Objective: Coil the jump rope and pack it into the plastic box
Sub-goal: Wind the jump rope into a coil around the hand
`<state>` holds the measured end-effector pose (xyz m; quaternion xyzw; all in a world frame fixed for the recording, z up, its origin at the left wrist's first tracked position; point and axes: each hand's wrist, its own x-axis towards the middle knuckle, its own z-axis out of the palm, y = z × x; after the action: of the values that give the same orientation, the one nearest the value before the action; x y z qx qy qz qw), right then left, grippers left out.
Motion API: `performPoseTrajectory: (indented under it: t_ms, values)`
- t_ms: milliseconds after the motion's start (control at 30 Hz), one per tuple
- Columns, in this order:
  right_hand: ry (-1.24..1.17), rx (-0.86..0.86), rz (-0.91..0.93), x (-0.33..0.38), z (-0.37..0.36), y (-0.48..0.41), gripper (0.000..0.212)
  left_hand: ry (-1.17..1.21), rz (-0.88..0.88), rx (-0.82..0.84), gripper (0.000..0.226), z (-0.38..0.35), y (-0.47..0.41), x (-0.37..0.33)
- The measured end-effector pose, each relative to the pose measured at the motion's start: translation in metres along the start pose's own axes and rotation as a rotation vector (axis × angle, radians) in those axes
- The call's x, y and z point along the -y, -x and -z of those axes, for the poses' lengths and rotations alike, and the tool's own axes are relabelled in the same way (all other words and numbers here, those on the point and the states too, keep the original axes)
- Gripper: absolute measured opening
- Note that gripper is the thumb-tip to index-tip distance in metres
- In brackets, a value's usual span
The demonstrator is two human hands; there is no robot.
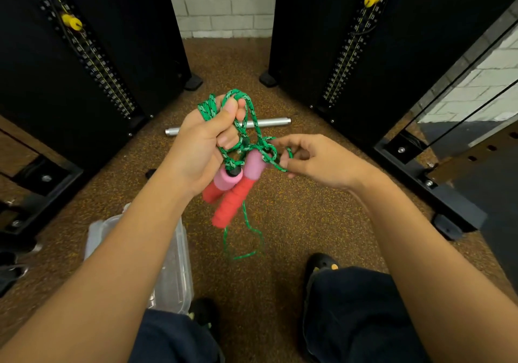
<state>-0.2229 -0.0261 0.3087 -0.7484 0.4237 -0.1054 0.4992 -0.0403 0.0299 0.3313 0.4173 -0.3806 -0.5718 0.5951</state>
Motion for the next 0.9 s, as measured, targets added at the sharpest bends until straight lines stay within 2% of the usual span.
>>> performPoseTrajectory:
  t_ms: [133, 200, 333, 400, 500, 533, 667, 767, 833, 900]
  values:
    - [-0.009, 0.059, -0.067, 0.000, -0.009, -0.001, 0.061, -0.015, 0.032, 0.117, 0.015, -0.006, 0.003, 0.005]
    - [0.018, 0.034, -0.040, 0.001, -0.011, -0.002, 0.059, -0.019, 0.054, 0.155, 0.013, -0.009, 0.004, 0.007]
    - [0.025, -0.067, 0.003, -0.002, -0.011, -0.004, 0.044, -0.034, 0.062, 0.157, 0.014, -0.005, 0.003, 0.004]
    - [0.032, -0.107, 0.018, -0.006, -0.012, -0.006, 0.043, -0.259, 0.052, 0.095, 0.017, 0.000, 0.002, 0.003]
    - [0.061, -0.217, 0.033, -0.004, -0.011, -0.004, 0.035, -0.772, 0.058, -0.080, 0.023, 0.007, -0.002, 0.010]
    - [0.045, -0.241, 0.049, -0.001, -0.009, -0.003, 0.032, -0.843, 0.083, -0.109, 0.024, 0.008, -0.002, 0.013]
    - [-0.044, -0.302, 0.072, 0.006, -0.003, -0.001, 0.024, -0.825, 0.203, -0.013, 0.029, 0.009, -0.003, 0.023]
    - [-0.045, -0.311, 0.091, 0.009, -0.001, 0.002, 0.022, -0.920, 0.170, 0.033, 0.032, 0.004, -0.002, 0.028]
    - [-0.014, -0.301, 0.093, 0.010, 0.000, 0.004, 0.023, -1.001, 0.168, 0.047, 0.023, 0.001, 0.001, 0.032]
    - [-0.010, -0.301, 0.087, 0.012, 0.001, 0.006, 0.021, -1.097, 0.182, 0.059, 0.029, -0.004, 0.003, 0.035]
